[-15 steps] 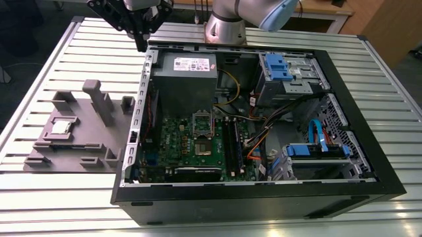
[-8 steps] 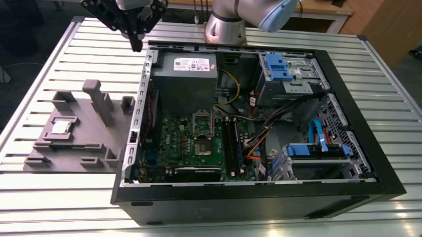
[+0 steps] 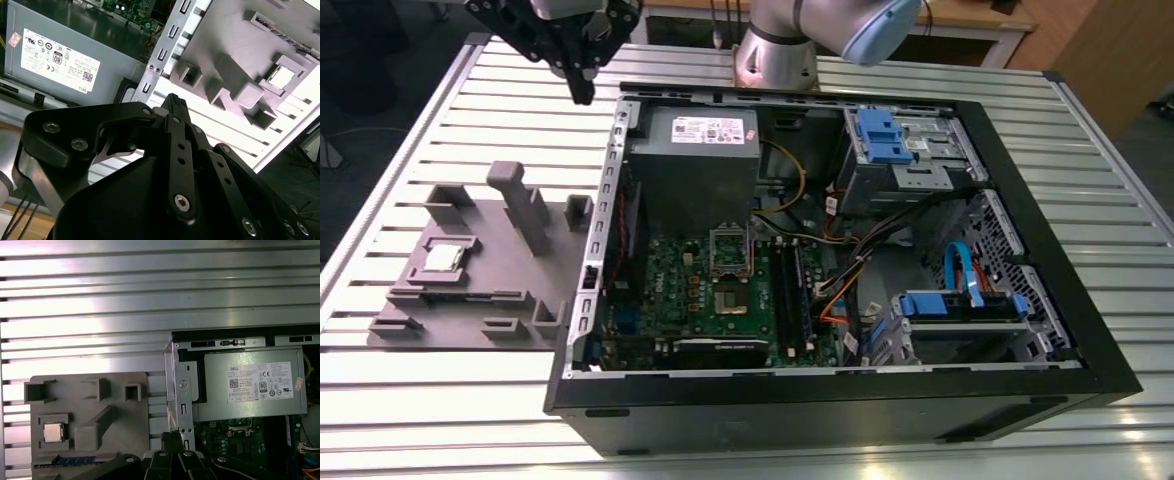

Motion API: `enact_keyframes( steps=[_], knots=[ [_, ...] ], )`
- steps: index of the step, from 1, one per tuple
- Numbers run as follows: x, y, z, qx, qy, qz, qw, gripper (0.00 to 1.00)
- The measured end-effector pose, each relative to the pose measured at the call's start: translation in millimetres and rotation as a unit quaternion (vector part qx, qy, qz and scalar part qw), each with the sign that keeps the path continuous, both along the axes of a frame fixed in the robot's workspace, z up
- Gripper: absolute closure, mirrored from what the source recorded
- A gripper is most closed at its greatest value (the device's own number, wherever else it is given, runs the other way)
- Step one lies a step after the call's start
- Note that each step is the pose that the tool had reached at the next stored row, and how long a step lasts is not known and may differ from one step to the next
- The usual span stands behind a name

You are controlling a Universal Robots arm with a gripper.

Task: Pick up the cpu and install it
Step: 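Reach for the cpu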

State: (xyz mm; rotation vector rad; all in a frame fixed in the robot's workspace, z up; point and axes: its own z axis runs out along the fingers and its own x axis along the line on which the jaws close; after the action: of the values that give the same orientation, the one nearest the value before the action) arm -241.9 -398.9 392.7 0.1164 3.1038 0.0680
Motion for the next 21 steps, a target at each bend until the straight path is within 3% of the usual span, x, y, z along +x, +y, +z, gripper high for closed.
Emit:
enact_keyframes(
  steps=[21],
  knots=[
    [-34.2,0.0,-0.9,0.0000,-0.0007,0.000,1.00000,0.90]
  ],
)
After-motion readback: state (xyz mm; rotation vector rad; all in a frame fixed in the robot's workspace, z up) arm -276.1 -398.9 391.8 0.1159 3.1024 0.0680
